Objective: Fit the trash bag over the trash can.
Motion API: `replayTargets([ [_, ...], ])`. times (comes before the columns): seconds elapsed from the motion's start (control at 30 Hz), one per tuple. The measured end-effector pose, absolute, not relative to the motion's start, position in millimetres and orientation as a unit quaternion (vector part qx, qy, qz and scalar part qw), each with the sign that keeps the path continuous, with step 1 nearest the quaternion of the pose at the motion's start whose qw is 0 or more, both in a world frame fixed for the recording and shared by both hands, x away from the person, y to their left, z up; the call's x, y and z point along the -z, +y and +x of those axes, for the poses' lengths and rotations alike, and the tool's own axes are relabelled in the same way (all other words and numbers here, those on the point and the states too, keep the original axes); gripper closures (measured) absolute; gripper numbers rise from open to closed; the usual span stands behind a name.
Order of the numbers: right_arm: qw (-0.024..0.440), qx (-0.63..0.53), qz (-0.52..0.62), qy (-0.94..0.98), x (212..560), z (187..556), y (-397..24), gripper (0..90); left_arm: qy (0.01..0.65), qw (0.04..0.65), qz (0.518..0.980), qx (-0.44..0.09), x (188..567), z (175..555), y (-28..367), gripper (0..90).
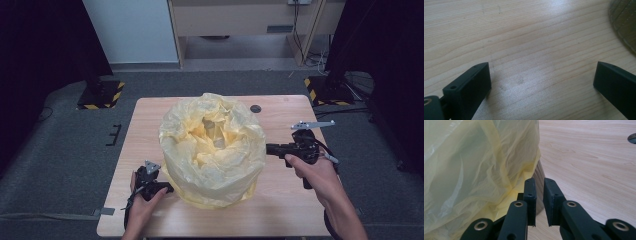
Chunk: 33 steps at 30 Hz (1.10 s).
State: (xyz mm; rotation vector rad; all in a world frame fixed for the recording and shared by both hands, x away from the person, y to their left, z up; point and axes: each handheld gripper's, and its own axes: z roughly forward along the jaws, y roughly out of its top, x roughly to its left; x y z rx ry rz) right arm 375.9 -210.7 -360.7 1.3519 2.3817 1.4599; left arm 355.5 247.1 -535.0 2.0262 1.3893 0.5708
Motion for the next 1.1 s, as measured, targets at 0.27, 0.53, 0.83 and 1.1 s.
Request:
replayTargets([
  [0.27,0.001,-0.476,0.431,0.766,365.5,377.3,-204.9,70.6,0.525,0.305,0.765,-0.215,535.0,355.5,247.2,0.5],
  [0.53,-0.018,-0.479,0.426,0.767,369.7,378.8,-199.6,65.1,0.525,0.305,0.765,-0.216,535.0,355.5,247.2,0.5],
  [0.83,-0.034,-0.477,0.418,0.772,373.2,379.7,-192.2,62.5,0.524,0.304,0.765,-0.216,535.0,355.6,247.2,0.5],
  [1.1,-0.065,-0.481,0.409,0.773,379.5,382.2,-186.6,64.1,0.526,0.306,0.764,-0.216,534.2,354.7,247.0,1.8],
])
